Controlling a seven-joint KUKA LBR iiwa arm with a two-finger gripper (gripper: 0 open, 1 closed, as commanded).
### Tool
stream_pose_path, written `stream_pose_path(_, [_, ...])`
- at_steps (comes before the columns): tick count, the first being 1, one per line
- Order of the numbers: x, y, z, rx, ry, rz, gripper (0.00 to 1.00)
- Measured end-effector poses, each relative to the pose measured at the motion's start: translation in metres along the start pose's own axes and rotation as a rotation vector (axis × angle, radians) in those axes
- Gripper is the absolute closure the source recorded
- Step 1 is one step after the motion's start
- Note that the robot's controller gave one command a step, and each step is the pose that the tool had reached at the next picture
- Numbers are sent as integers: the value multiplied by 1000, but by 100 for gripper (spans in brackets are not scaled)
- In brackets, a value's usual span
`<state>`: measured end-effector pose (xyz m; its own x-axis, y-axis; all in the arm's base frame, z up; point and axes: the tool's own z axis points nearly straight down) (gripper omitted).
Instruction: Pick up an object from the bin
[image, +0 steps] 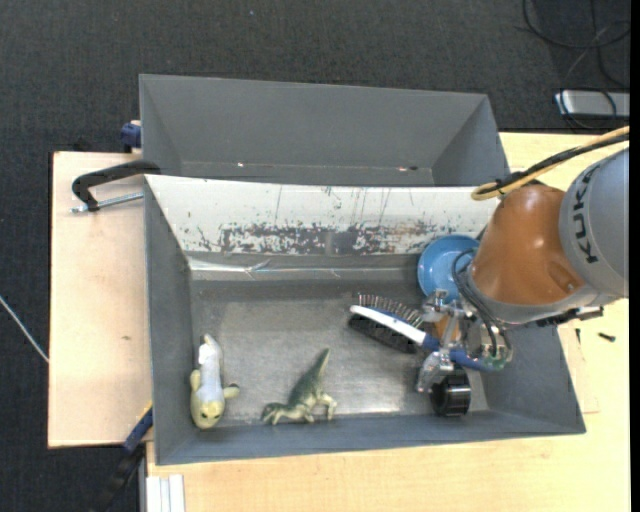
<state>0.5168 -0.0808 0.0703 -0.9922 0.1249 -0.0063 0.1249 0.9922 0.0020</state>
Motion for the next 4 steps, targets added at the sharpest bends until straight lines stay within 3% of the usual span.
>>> stream_pose_path(1, [-2,0,-3,1,-2,-3,100])
stream_pose_path(2, [5,18,-97,0,-4,51,100])
stream_pose_path(3, [3,18,-249,1,-7,52,100])
stream_pose_path(4, [-4,8,-79,0,13,-201,100])
